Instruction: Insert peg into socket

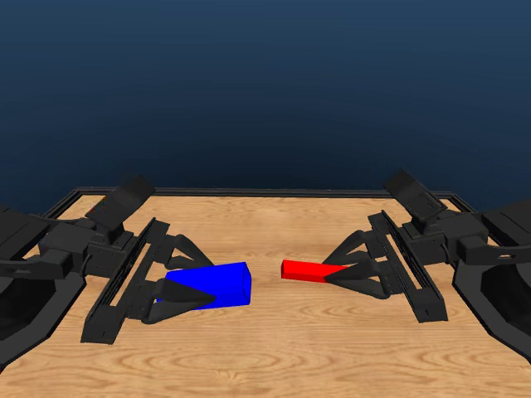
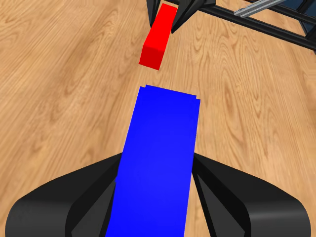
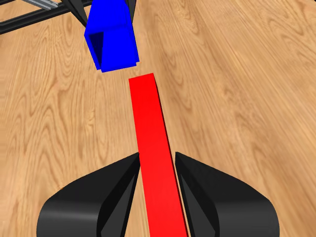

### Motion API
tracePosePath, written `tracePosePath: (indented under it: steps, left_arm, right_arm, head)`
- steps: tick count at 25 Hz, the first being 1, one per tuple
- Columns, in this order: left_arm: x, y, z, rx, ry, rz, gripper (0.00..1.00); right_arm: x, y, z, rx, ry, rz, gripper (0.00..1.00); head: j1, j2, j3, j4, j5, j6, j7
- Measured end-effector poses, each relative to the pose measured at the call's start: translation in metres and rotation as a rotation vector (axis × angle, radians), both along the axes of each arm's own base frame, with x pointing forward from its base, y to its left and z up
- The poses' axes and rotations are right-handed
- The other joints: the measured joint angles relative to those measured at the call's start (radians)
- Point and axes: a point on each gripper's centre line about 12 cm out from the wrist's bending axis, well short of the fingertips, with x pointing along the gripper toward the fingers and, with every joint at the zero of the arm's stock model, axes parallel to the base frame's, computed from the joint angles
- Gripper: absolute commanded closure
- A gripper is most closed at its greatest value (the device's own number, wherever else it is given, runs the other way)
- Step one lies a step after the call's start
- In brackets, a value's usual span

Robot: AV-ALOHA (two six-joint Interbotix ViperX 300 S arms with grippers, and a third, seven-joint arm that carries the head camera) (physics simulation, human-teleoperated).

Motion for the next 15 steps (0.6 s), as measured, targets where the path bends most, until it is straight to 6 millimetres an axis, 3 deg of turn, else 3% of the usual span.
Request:
tracePosePath:
  steps: [6,15]
  left_arm:
    - [0.005,-0.016,0.014,0.018,-0.017,-0.062,1.0]
    - [0.012,-0.023,0.019,0.031,-0.001,-0.089,1.0]
  right_arm:
    - [0.017,0.018,0.019,0.004,0.056,0.07,1.0]
    - [0.033,0.041,0.042,-0.009,0.101,0.146,1.0]
  head:
    - [0.007,0.0,0.006,0.003,0.003,0.008,0.009]
    - [0.016,-0.002,0.015,0.005,0.018,0.012,0.013]
